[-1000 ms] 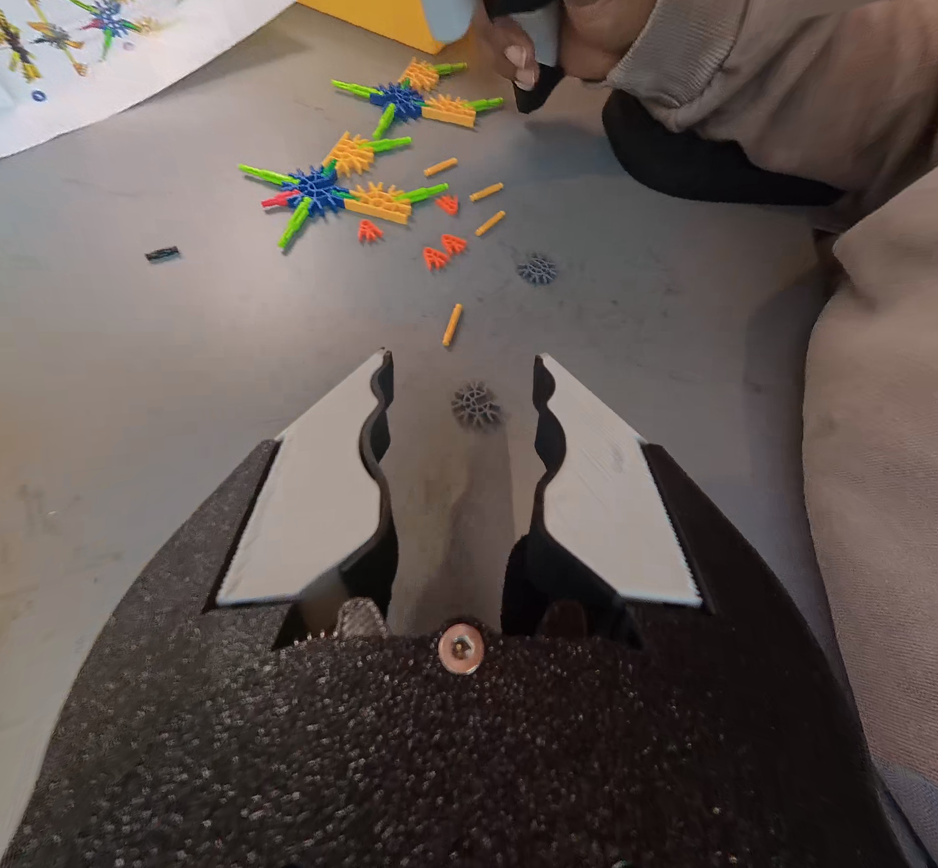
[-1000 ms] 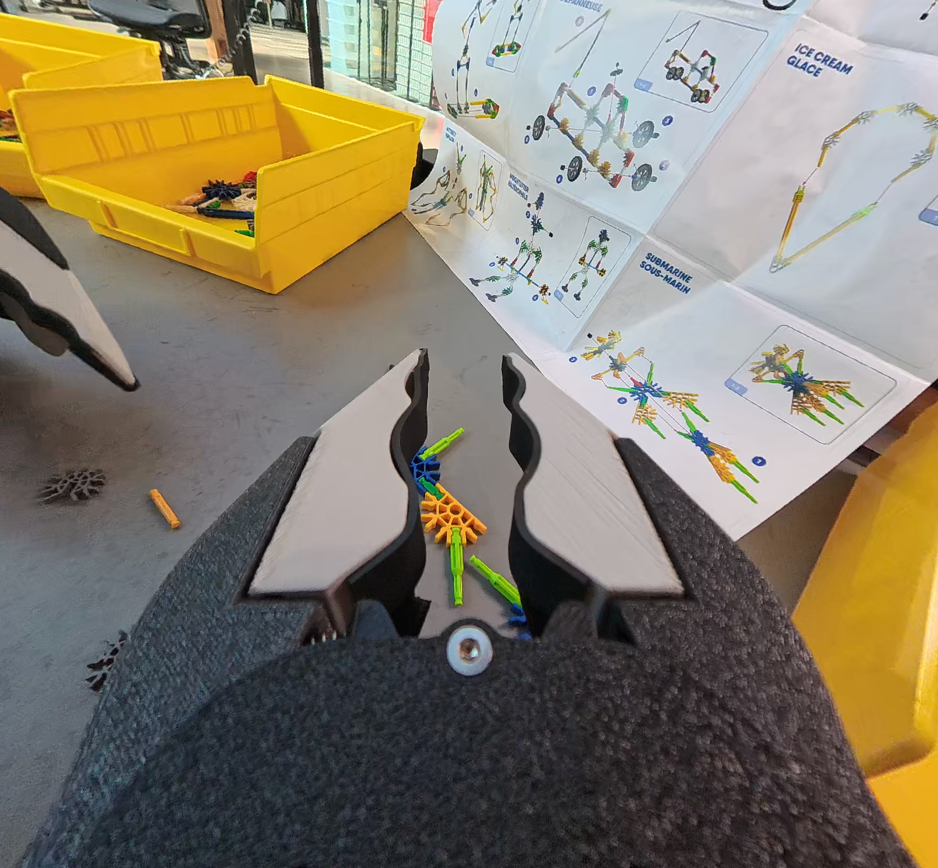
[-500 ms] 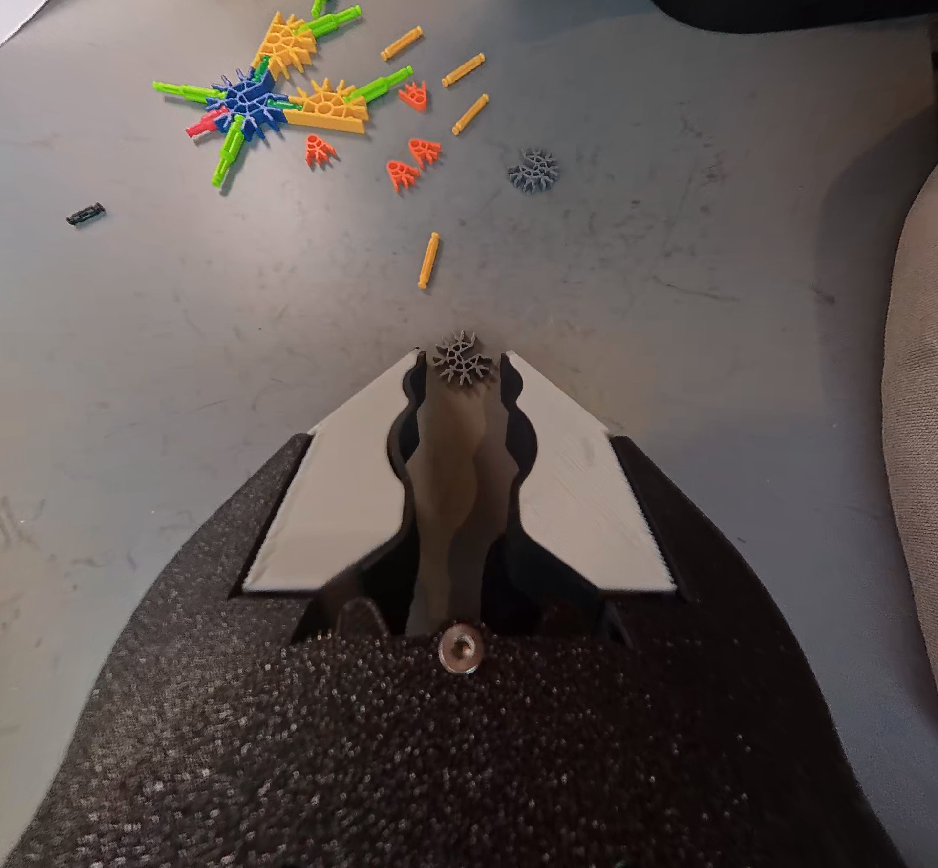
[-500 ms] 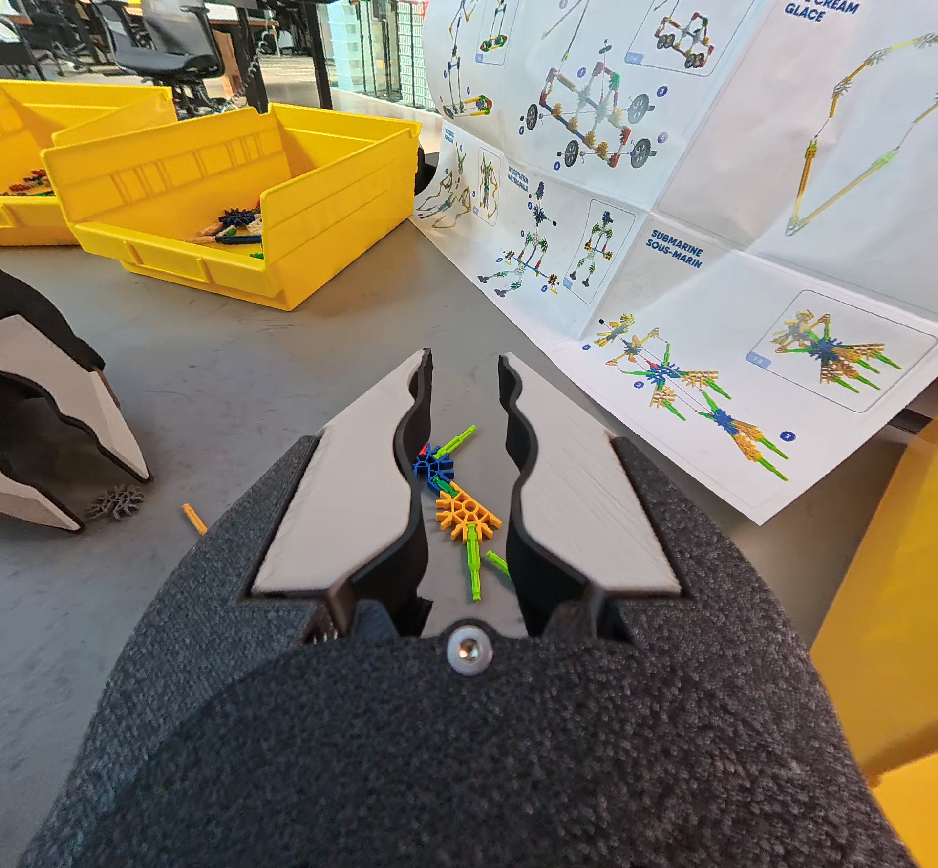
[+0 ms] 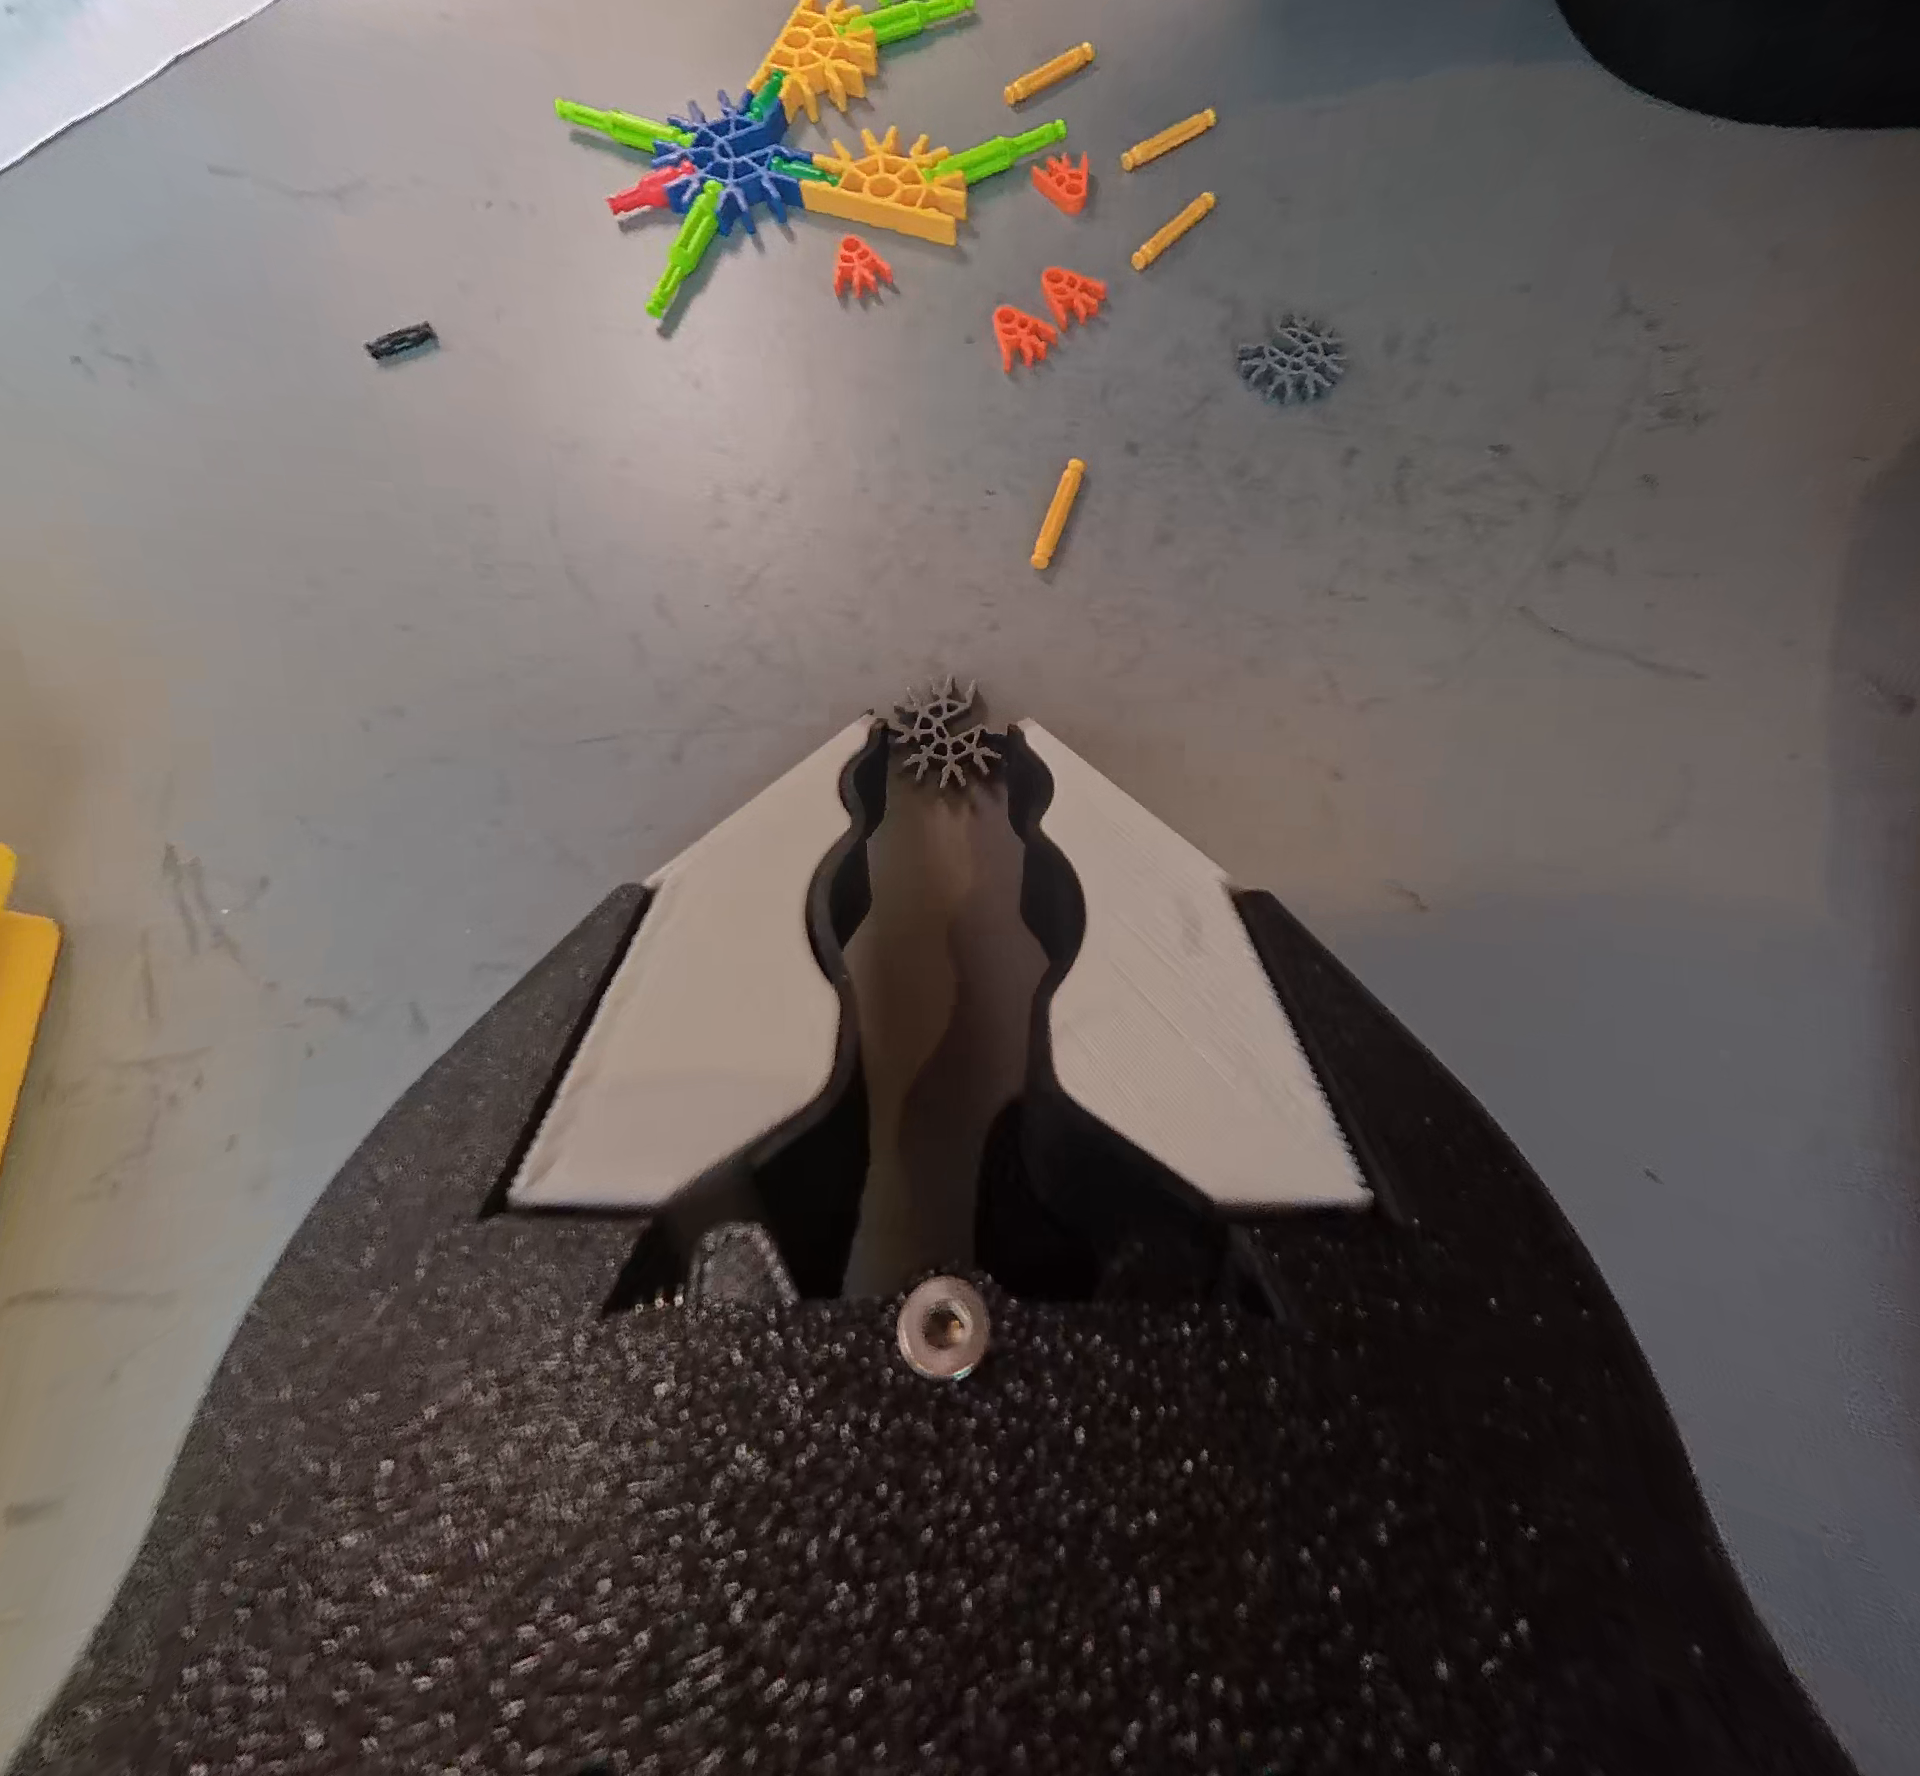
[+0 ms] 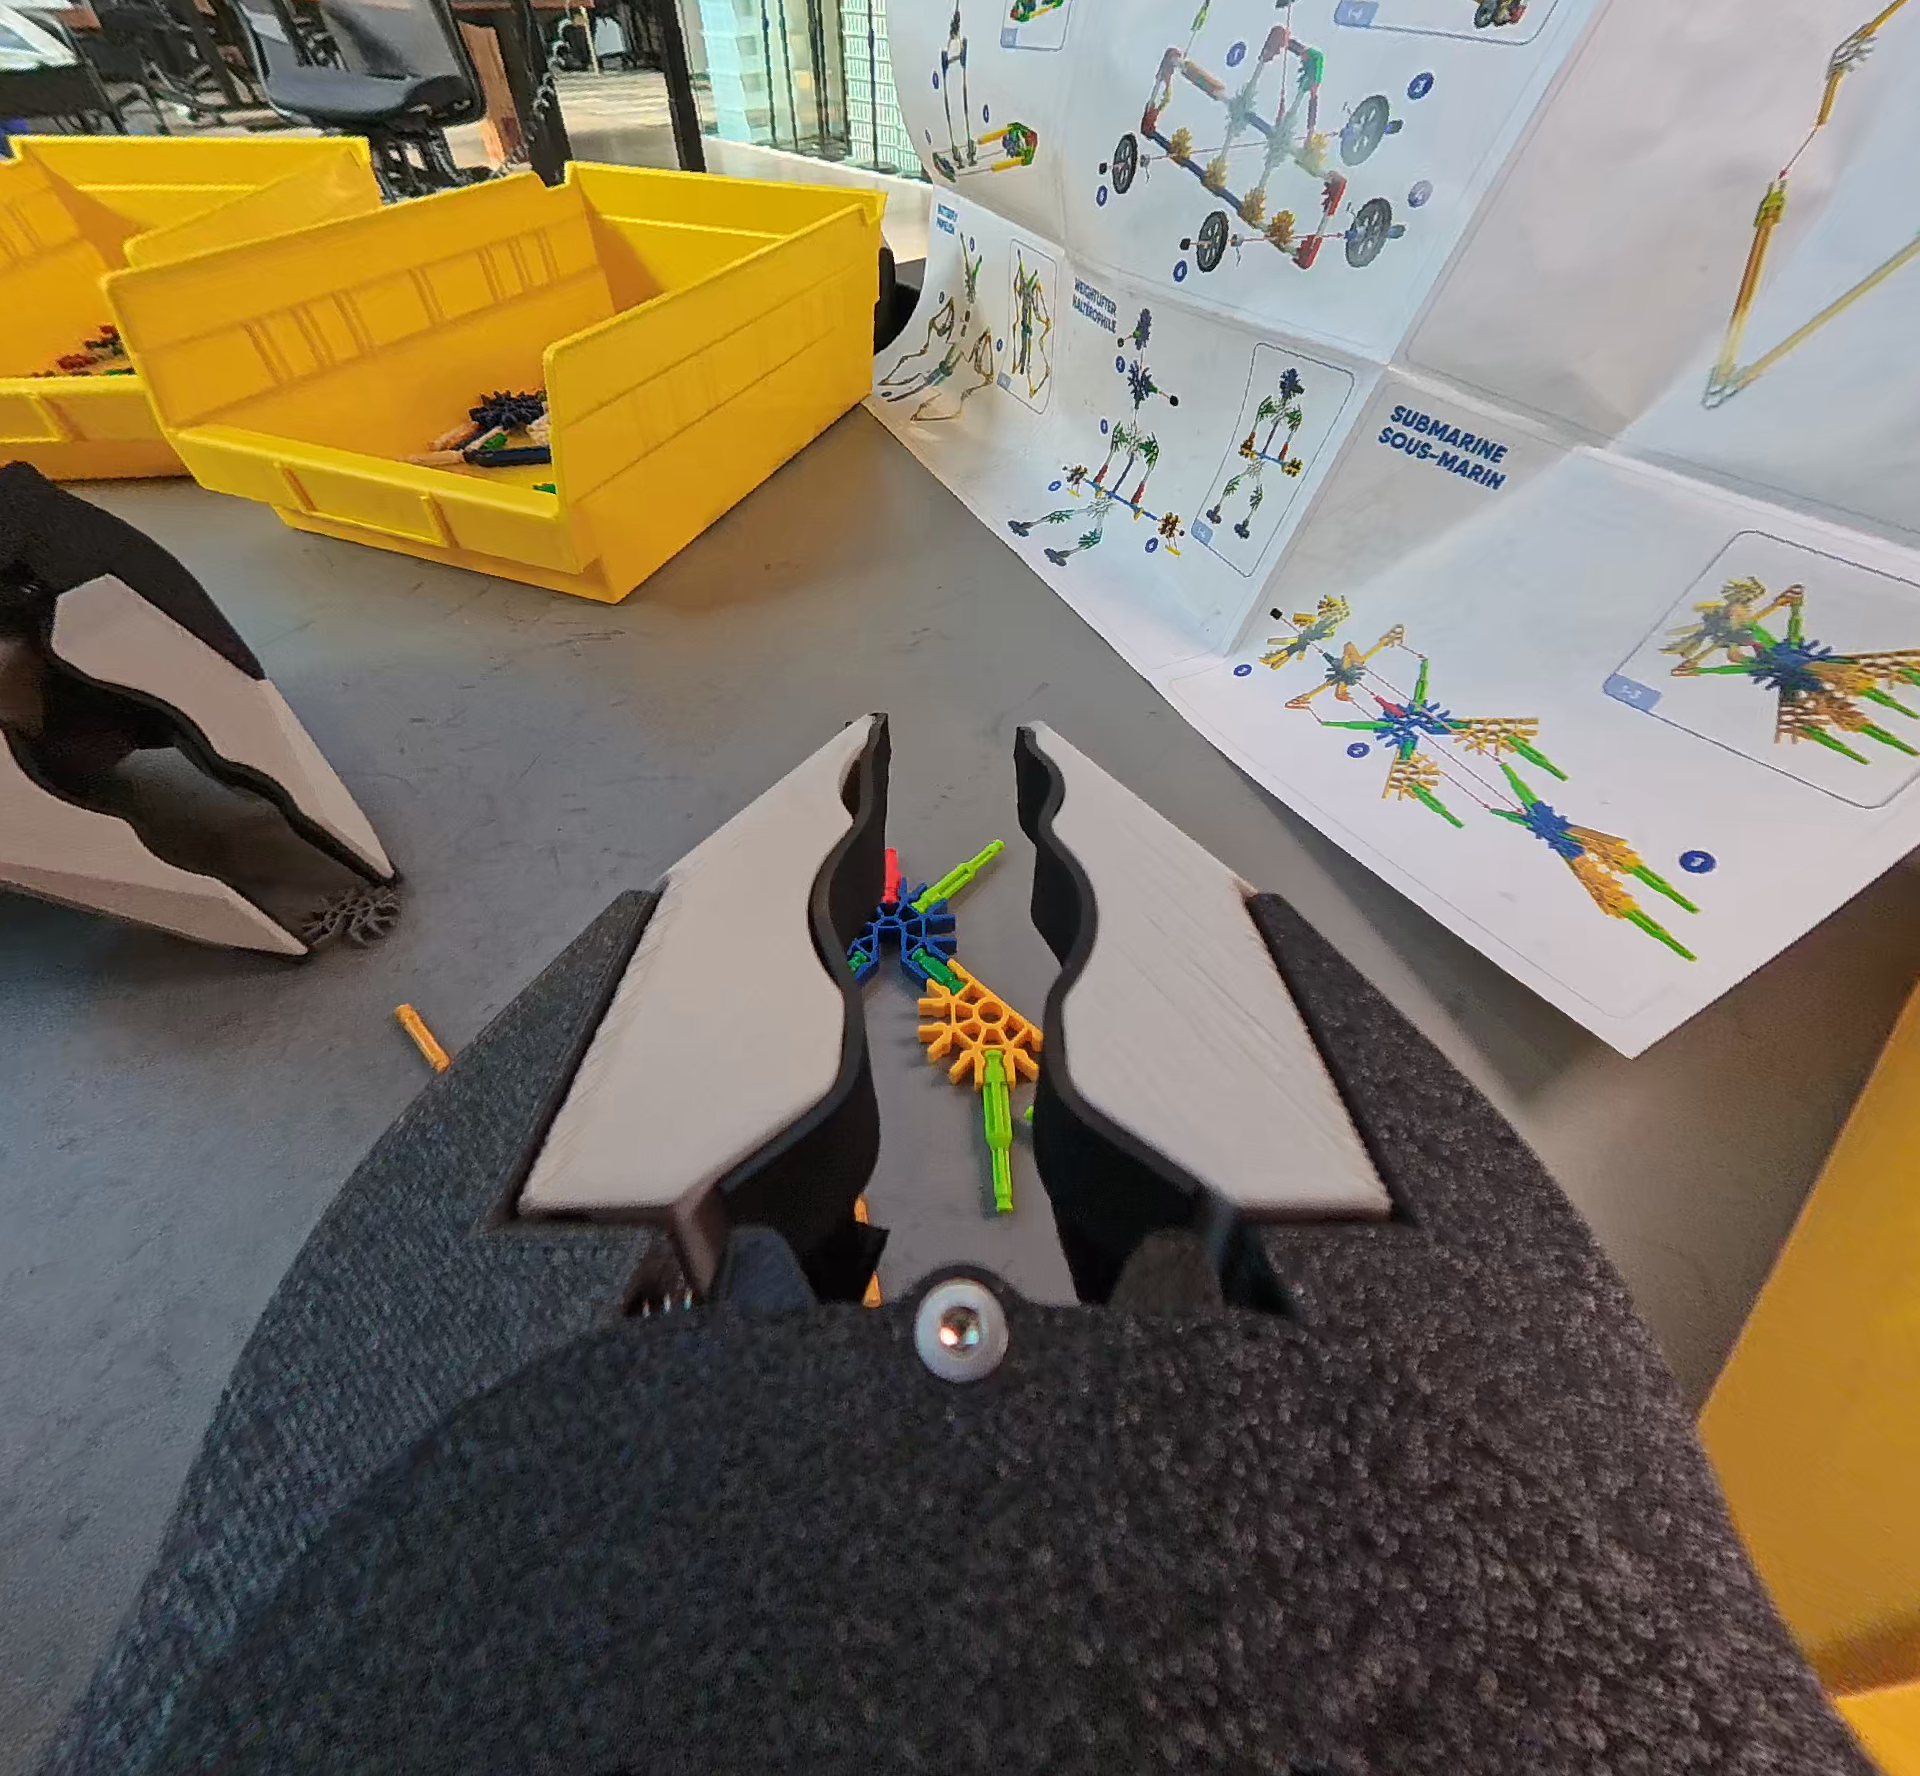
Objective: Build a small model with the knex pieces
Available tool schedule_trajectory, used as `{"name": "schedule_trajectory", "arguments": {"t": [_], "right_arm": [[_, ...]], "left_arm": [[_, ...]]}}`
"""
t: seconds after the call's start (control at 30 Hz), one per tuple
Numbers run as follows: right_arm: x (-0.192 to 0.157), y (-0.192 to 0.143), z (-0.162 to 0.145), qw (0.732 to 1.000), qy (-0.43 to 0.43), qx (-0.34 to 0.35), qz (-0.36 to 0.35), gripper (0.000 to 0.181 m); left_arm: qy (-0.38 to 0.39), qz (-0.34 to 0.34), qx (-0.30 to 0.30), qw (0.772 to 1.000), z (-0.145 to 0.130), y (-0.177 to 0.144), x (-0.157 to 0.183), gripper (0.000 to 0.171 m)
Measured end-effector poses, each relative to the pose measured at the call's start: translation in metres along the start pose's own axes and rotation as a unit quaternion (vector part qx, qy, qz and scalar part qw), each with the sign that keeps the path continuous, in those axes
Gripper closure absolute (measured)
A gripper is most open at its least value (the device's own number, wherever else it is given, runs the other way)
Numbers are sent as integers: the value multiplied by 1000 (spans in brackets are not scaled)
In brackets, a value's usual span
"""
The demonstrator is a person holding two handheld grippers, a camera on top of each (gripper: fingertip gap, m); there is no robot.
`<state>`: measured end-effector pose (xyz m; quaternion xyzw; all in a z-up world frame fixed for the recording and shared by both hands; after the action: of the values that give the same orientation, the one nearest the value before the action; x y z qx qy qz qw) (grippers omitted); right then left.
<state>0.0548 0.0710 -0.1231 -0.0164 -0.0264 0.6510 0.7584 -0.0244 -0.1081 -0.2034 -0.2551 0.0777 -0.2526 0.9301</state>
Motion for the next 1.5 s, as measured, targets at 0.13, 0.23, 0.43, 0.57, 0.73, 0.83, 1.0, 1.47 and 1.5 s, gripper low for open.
{"name": "schedule_trajectory", "arguments": {"t": [0.13,0.23,0.43,0.57,0.73,0.83,1.0,1.47,1.5], "right_arm": [[1,0,-1,1000,5,-3,2,159],[4,-1,-4,1000,6,-20,3,159],[15,-6,-9,998,11,-57,3,152],[16,-8,-23,994,-6,-113,12,144],[10,-12,-43,979,-67,-190,34,144],[2,-14,-52,971,-79,-218,64,144],[-23,-23,-54,955,-97,-234,153,147],[-4,20,-66,944,-93,-292,121,148],[-1,21,-68,939,-88,-308,124,150]], "left_arm": [[-25,53,1,998,-2,-4,-20,149],[-51,88,8,995,-2,-8,-34,149],[-86,127,69,986,12,-20,-50,137],[-85,151,107,979,23,-29,-57,134],[-88,158,135,974,32,-35,-59,133],[-84,146,130,977,31,-33,-55,133],[-53,119,119,984,31,-26,-43,138],[-57,111,97,987,22,-18,-43,140],[-55,114,97,987,22,-19,-44,141]]}}
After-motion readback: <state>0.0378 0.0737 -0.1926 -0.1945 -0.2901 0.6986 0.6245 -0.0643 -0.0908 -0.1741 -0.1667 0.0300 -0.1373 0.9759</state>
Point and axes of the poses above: each gripper's, where its closed fingertips meet, y out along the fingers, z out of its top, x = y × z across the jaws, the point moved 3 cm from there along -y, back along the fingers, and after that the axes turned 10 degrees about x, right-handed, at the moved point
